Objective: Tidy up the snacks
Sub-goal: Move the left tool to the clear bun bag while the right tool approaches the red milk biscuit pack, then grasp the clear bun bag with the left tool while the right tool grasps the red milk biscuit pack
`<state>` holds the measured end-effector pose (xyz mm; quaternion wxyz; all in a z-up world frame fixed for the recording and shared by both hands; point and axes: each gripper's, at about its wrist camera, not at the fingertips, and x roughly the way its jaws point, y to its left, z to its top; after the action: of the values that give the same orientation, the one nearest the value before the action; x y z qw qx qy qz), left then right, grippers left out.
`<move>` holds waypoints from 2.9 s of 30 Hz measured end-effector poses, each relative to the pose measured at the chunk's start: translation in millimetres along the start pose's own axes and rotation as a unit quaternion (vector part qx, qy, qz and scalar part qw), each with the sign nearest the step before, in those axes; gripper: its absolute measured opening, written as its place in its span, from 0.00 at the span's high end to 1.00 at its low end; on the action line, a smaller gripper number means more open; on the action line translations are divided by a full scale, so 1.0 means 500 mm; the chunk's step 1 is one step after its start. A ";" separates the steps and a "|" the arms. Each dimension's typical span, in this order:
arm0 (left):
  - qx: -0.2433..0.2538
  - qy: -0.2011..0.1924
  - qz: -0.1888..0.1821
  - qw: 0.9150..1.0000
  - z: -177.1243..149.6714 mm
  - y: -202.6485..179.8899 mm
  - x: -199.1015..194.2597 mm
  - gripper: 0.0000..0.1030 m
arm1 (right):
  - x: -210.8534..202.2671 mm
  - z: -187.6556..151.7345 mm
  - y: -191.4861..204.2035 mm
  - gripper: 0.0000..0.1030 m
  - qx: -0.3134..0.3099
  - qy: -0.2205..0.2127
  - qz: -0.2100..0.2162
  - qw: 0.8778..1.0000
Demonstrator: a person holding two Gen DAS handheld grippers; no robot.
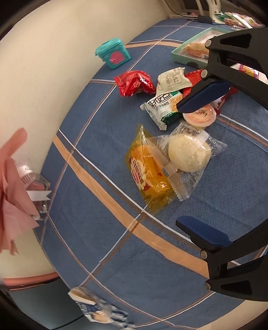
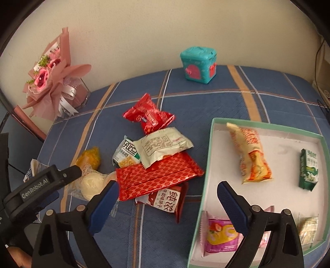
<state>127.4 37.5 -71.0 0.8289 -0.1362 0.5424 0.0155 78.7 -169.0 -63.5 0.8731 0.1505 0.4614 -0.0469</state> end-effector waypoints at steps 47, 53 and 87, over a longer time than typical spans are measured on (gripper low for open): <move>-0.058 0.088 -0.062 0.992 -0.019 0.016 0.071 0.41 | 0.120 -0.020 0.031 0.12 -0.030 0.102 0.075 0.992; -0.058 0.088 -0.061 0.993 -0.022 0.019 0.069 0.41 | 0.106 -0.039 0.013 0.17 -0.009 0.111 0.082 0.990; -0.066 0.091 -0.064 0.992 -0.029 0.025 0.069 0.41 | 0.098 -0.042 0.061 0.35 -0.104 0.103 0.063 0.987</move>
<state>126.3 41.6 -110.2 0.7647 -0.2263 0.6031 -0.0140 96.9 -130.7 -108.2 0.8332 0.0914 0.5406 0.0722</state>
